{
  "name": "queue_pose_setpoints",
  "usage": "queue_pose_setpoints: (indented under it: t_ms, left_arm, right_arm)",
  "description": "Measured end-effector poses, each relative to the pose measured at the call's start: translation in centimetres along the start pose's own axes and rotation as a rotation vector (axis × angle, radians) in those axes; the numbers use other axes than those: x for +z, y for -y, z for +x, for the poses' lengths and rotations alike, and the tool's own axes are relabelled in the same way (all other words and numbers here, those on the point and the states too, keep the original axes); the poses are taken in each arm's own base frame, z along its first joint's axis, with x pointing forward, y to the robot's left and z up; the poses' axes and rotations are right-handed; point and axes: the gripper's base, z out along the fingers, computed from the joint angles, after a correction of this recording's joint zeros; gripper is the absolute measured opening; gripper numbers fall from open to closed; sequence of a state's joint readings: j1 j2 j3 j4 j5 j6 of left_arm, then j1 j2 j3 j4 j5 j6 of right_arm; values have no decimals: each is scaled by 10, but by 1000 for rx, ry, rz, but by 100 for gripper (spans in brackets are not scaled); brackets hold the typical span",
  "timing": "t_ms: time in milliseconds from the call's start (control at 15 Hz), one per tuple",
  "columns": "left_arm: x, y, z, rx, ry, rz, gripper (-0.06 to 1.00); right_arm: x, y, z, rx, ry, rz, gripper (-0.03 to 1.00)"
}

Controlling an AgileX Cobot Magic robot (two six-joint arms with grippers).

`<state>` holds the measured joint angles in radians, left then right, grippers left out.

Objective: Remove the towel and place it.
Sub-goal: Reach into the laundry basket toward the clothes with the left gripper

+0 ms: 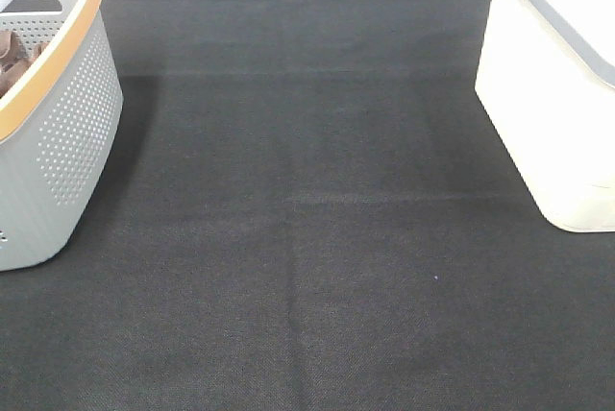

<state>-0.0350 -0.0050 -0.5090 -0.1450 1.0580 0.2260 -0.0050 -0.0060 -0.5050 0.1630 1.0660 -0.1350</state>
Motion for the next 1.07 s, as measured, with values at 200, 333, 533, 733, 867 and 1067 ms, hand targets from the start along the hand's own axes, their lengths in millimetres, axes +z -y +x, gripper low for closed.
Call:
queue_pose_setpoints:
  t_ms: [200,333,533,733,867,1067]
  left_arm:
    - [0,0,0,0,0,0,76]
    - [0,0,0,0,0,0,76]
    - [0,0,0,0,0,0,76]
    - [0,0,0,-1,0,0,76]
    - [0,0,0,-1,0,0,76]
    - [0,0,0,-1,0,0,76]
  right_arm:
    - [0,0,0,0,0,0,67]
    - [0,0,0,0,0,0,67]
    - [0,0,0,0,0,0,67]
    - [0,0,0,0,0,0,67]
    - [0,0,0,0,0,0,67]
    - [0,0,0,0,0,0,67]
